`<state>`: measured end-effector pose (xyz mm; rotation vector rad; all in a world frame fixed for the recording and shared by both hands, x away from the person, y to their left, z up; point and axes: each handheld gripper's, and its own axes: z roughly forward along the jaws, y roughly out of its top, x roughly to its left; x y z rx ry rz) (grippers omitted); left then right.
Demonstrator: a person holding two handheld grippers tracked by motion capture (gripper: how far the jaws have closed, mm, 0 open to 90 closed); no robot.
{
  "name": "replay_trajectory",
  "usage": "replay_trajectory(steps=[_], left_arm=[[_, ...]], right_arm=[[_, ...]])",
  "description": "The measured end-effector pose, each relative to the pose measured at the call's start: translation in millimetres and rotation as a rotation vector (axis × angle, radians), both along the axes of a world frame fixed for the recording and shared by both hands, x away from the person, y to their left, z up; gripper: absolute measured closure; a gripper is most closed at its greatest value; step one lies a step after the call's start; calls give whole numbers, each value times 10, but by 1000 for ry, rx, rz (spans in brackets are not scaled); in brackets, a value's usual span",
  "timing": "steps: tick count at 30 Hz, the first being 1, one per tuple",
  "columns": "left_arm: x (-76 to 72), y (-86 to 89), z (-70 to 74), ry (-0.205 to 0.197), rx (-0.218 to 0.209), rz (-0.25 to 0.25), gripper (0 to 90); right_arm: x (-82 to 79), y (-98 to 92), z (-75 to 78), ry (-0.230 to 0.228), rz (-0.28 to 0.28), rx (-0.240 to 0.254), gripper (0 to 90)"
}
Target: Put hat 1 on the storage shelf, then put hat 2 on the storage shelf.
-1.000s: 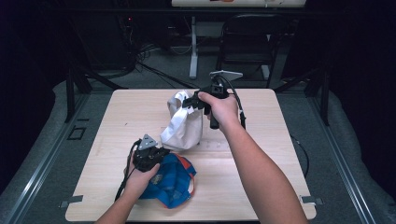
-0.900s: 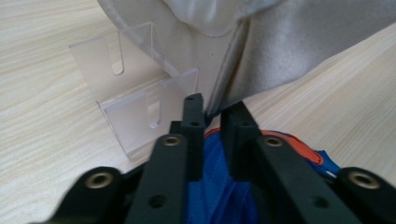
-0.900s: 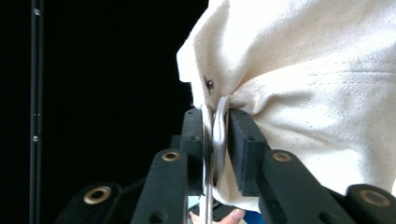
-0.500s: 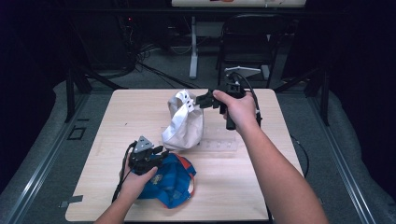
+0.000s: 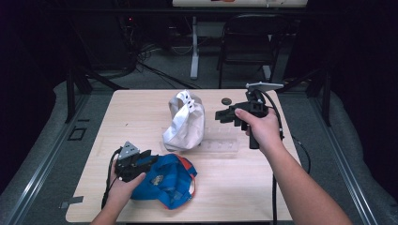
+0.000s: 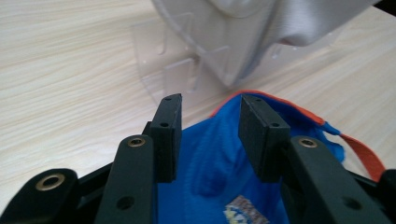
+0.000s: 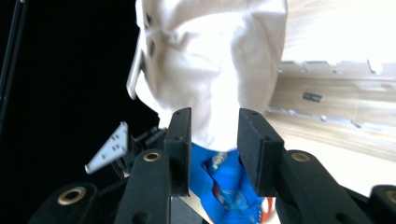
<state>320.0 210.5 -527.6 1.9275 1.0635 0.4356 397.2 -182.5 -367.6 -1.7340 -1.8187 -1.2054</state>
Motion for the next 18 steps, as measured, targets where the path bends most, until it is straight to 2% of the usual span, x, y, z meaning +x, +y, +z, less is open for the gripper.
replay_trajectory(steps=[6, 9, 10, 12, 18], left_arm=[[33, 94, -62, 21, 4, 28, 589], [28, 97, -77, 10, -1, 34, 580], [24, 109, -69, 21, 4, 33, 580], [24, 128, -65, 16, 4, 41, 580], [32, 168, -54, 18, -6, 55, 569]], right_arm=[[-155, -26, -188, -48, 27, -20, 610], [-203, -25, -319, -49, 28, -20, 592], [-215, -28, -362, -45, 33, -29, 587], [-241, -12, -435, -49, 31, -39, 583], [-373, 50, -561, -81, 54, -64, 571]])
